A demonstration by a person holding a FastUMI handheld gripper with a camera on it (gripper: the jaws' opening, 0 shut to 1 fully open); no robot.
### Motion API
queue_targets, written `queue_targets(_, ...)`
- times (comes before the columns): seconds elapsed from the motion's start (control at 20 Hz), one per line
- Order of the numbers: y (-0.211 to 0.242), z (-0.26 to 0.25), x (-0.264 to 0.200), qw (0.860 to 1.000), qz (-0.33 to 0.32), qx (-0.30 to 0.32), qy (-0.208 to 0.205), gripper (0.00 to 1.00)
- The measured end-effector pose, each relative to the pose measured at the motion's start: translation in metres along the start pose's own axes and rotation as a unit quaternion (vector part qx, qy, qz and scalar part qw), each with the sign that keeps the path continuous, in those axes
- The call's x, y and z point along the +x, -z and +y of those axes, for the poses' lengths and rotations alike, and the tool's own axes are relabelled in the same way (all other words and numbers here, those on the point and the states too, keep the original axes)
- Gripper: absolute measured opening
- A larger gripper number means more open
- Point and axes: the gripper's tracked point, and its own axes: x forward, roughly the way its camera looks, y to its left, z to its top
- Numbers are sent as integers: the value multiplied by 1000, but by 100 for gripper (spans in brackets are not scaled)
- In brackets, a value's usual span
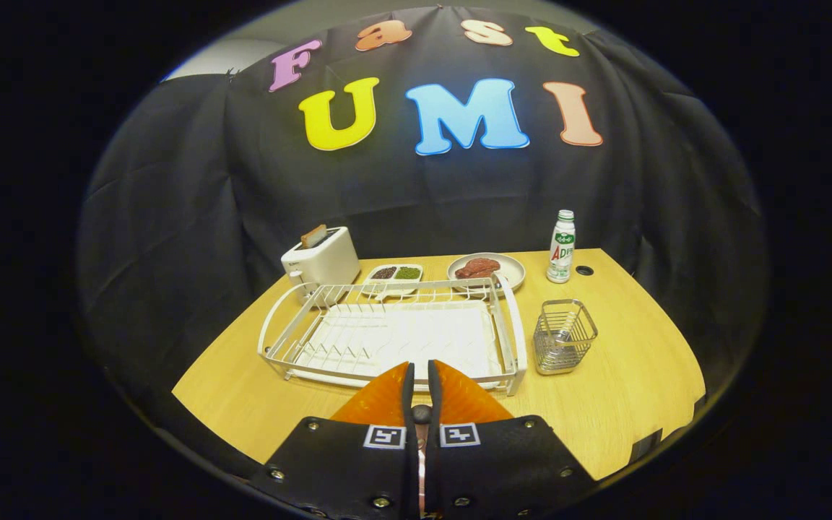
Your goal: Take the plate from the dish rack, then take the spoon from the basket and place it into the plate.
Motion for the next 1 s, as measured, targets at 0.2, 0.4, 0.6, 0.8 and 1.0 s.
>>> queue_targets(0.2, 9, 17, 13, 1000, 14, -11, -24, 3)
queue_targets(0.4, 25, 18, 21, 998, 34, -26, -36, 3)
queue_targets(0.6, 25, 9, 22, 998, 42, -22, -45, 9)
queue_targets(0.8, 24, -6, 19, 998, 49, -14, -46, 12)
queue_targets(1.0, -2, -23, 7, 999, 17, -13, -49, 12)
